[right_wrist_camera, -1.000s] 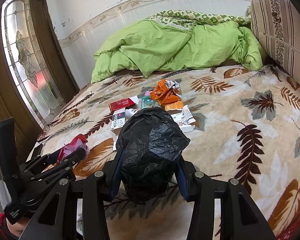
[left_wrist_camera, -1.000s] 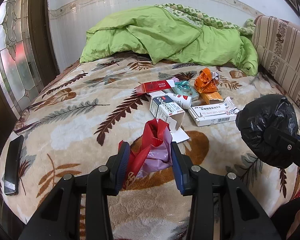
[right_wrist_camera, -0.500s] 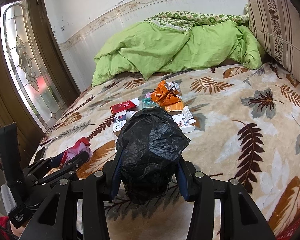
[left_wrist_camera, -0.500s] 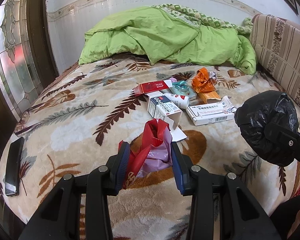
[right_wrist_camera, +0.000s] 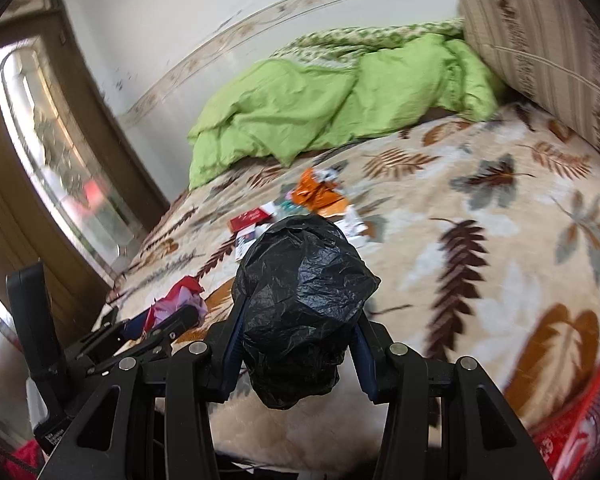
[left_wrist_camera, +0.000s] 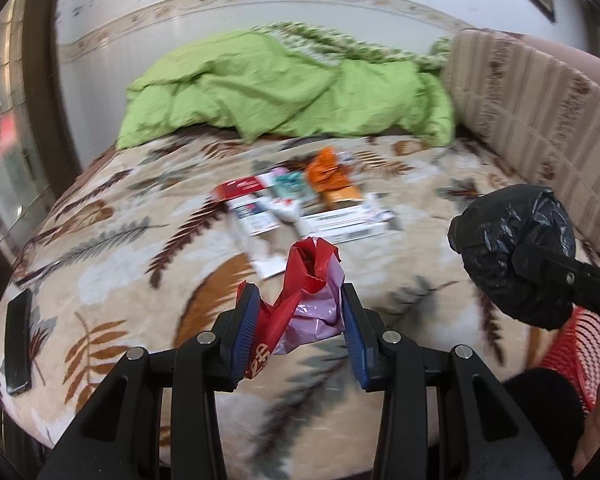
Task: Collect trash
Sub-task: 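Carry both items over the red wastebasket and open both tools to drop them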
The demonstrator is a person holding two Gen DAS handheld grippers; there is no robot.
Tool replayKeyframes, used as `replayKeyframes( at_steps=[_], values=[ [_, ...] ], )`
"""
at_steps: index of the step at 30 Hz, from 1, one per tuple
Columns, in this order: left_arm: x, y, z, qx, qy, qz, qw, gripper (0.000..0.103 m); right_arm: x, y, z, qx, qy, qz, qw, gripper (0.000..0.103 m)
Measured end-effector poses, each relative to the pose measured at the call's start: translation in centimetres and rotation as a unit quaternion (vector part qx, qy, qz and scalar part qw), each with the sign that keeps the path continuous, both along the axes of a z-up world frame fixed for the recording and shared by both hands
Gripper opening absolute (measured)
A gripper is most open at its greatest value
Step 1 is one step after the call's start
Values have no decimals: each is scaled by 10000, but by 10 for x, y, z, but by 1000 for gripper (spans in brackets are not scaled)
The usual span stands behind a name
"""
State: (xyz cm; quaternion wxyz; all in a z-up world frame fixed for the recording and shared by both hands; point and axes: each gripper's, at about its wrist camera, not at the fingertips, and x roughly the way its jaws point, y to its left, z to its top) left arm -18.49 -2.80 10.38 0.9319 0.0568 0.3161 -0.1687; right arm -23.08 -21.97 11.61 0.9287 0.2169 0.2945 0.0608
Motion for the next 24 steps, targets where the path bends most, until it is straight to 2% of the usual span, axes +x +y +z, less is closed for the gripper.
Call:
replayKeyframes(
  at_steps=[8,13,16,24],
  values=[
    [-35,-55,23,-162,54,-1111,9937,39,-69,-74,8,180,66,-894,9958,50],
    [-60,-109,31,-238,212,-1879,9817,39,-124,-127,5,283,235,-1661,9854,50],
    [-74,-142,34,-279,375,-2371,9704,39,-158,-156,1,311,376,-2131,9758,50],
    [-119,-227,20,-119,953,-3548,9300,39,-223,-202,-20,549,721,-2945,9514,50]
  ],
)
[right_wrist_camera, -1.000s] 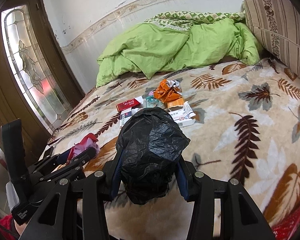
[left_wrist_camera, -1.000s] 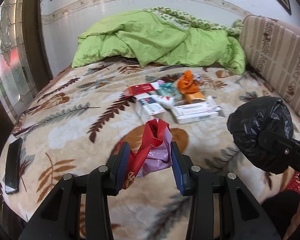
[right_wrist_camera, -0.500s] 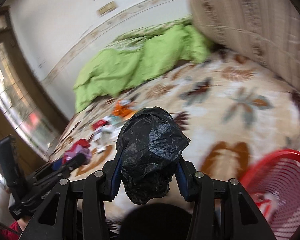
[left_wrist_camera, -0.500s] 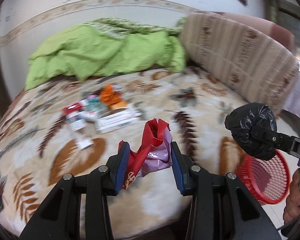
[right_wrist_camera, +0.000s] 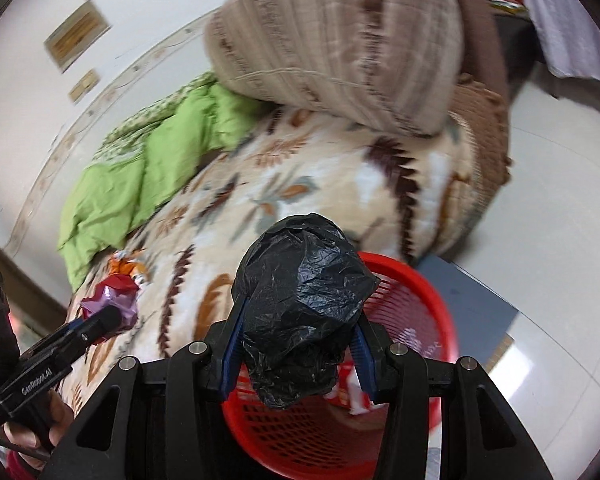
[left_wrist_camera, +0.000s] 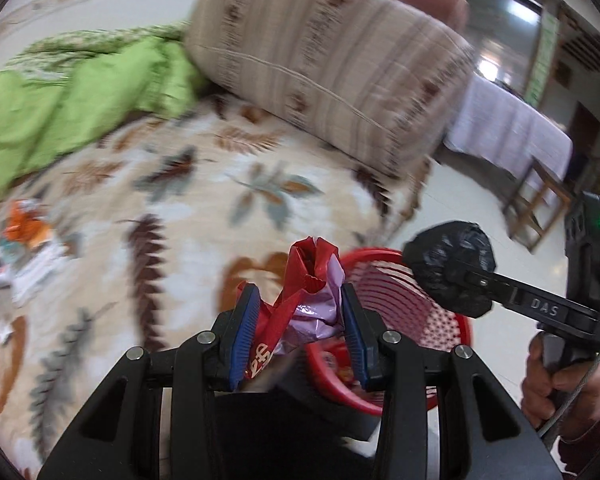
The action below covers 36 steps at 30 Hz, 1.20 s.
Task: Collect trash
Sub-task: 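Carry both items over the red wastebasket and open both tools to drop them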
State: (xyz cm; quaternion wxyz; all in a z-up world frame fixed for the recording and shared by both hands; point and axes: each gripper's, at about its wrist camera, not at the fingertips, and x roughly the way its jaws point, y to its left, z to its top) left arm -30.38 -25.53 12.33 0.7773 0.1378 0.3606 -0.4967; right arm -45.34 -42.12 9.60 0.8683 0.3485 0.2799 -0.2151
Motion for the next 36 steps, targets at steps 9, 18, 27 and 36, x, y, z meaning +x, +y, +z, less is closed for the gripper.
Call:
replayKeyframes(
  at_steps=[9,18,27,36],
  values=[
    [-23,-42,-20,304,233,-482,9981,40,-11,-17,-7,49,53,-195,9998,50],
    [-21,-54,-31,419,410,-539,9968,55,-11,-19,-18,237,136,-233,9994,58],
    [-11,-40,-22,261,482,-363,9978,58,-8,-16,-15,218,121,-198,9995,65],
    [12,-16,-11,55,496,11,9988,59,-5,-13,-15,232,161,-201,9994,70]
  ],
)
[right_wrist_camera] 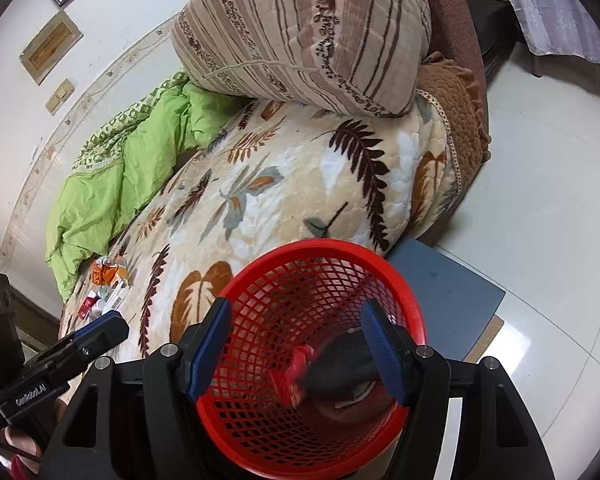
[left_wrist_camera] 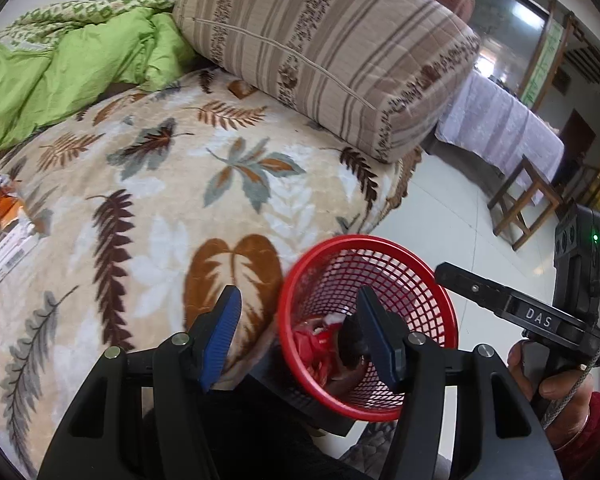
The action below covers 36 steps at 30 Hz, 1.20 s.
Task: Collect trash
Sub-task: 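Carry both items over the red wastebasket and open both tools to drop them, then move both open tools back over the remaining trash on the bed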
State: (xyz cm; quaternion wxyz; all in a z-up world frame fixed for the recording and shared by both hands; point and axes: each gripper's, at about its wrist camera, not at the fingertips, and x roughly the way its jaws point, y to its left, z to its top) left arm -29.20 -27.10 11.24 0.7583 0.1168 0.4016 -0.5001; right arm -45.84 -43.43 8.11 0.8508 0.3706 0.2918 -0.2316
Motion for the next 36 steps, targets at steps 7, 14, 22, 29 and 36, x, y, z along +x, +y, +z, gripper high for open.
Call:
replayKeyframes(
  at_steps=[7,14,22,29,36],
  values=[
    [25,31,9,-102,-16,455,9989,59,23,17,9,-40,-134,385,9992,71],
    [62,84,15,-158,-44,1176,9929,59,77,54,22,-145,-290,1150,9928,71],
    [118,162,9,-193,60,2269,9737,59,151,110,42,-438,-470,2150,9745,71],
    [194,244,0,-31,266,3799,9246,59,210,151,36,-466,-447,2687,9611,71],
    [265,263,-23,322,579,4339,8985,59,248,179,10,-134,-401,3031,9520,71]
  ],
)
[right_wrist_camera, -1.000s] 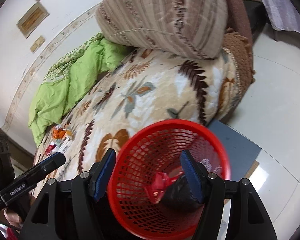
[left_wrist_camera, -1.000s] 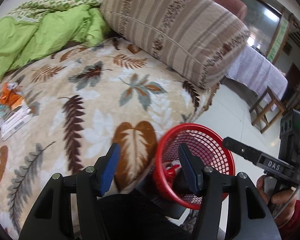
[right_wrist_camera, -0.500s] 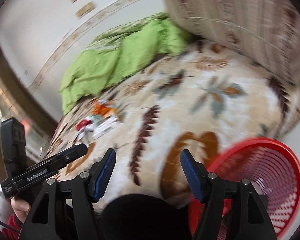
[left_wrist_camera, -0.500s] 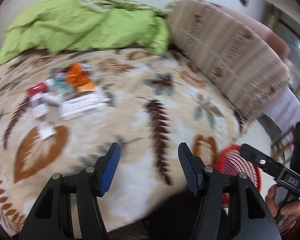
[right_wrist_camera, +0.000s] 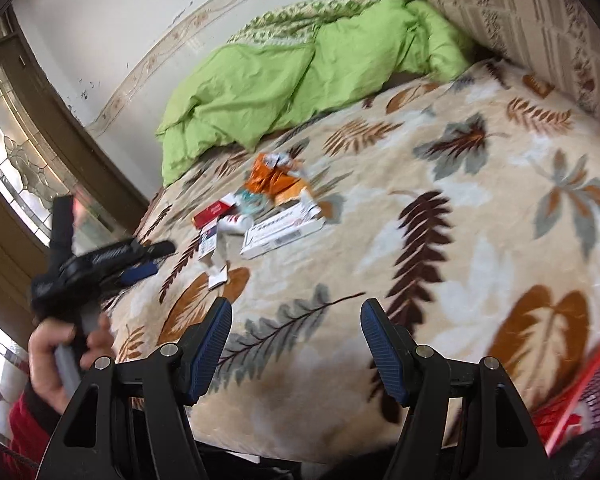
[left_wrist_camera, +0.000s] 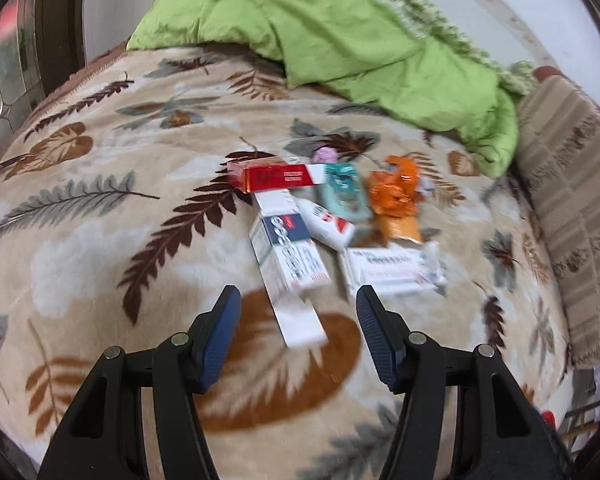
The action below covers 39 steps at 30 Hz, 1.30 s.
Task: Collect trash
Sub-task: 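Move both open tools back over the remaining trash on the bed, then close the left tool on the white medicine box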
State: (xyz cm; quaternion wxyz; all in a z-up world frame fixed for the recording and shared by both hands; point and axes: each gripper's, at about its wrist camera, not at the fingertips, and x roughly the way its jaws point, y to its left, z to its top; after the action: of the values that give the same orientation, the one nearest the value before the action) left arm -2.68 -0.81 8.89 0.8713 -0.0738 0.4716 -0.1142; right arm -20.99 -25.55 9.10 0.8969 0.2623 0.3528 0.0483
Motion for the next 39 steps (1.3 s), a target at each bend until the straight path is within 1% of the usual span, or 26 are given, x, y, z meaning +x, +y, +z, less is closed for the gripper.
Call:
replayKeyframes(
  at_steps=[2,3,5,7,9,12,13,16,19,20,22,23,24,25,27,28,31,33,34,35,38,39],
  values=[
    [17,-3,-12,64,118,57,9999,59,3,3,-6,37,72,44,10000,71],
    [26,-7,-18,109,196,88,9997,59,4,2,-10,134,104,66,9998,71],
    [39,-13,-30,156,292,135,9994,59,5,-1,-11,261,63,64,9996,71],
    [49,-20,-40,333,283,181,9989,52,6,-2,-13,288,84,60,9995,71],
    [55,-23,-47,317,265,184,9990,50,6,-4,-14,340,125,85,9993,71],
    [51,-21,-43,372,13,210,9991,39,10,-6,-14,398,165,152,9990,71],
    [49,-19,-41,396,-40,192,9990,37,13,-7,-14,412,173,176,9988,71],
    [42,-5,-38,262,-29,175,9995,36,29,-12,-11,382,150,189,9990,71],
    [31,11,-35,108,29,197,9997,35,61,-15,-11,321,195,351,9987,71],
    [26,16,-34,49,23,184,9998,35,73,-16,-12,287,190,310,9989,70],
    [16,24,-33,-54,9,150,9999,35,101,-16,-17,246,226,380,9987,64],
    [12,26,-34,-108,0,130,9999,35,117,-15,-20,190,303,442,9984,58],
    [9,28,-35,-144,-6,105,9998,35,133,-13,-25,116,377,459,9982,56],
    [8,29,-37,-150,-23,80,9999,36,145,-11,-27,75,411,490,9979,56],
    [6,28,-39,-134,-97,40,9999,36,168,-7,-34,-93,472,542,9974,48],
    [6,27,-39,-129,-128,19,9998,36,179,-6,-38,-229,511,489,9972,48],
    [9,26,-41,-87,-194,1,9998,40,204,-3,-47,-179,552,571,9967,37],
    [11,26,-43,-140,-210,22,9997,41,214,1,-52,-333,644,597,9956,25],
    [12,25,-44,-118,-226,0,9997,43,218,2,-55,-366,684,577,9953,20],
    [13,23,-44,-76,-251,-35,9997,44,219,2,-58,-356,740,548,9951,13],
    [12,21,-44,-20,-334,-40,9994,42,216,2,-62,-237,762,521,9954,12],
    [10,20,-43,26,-383,-51,9992,39,213,3,-62,-250,752,510,9956,11]
  ],
)
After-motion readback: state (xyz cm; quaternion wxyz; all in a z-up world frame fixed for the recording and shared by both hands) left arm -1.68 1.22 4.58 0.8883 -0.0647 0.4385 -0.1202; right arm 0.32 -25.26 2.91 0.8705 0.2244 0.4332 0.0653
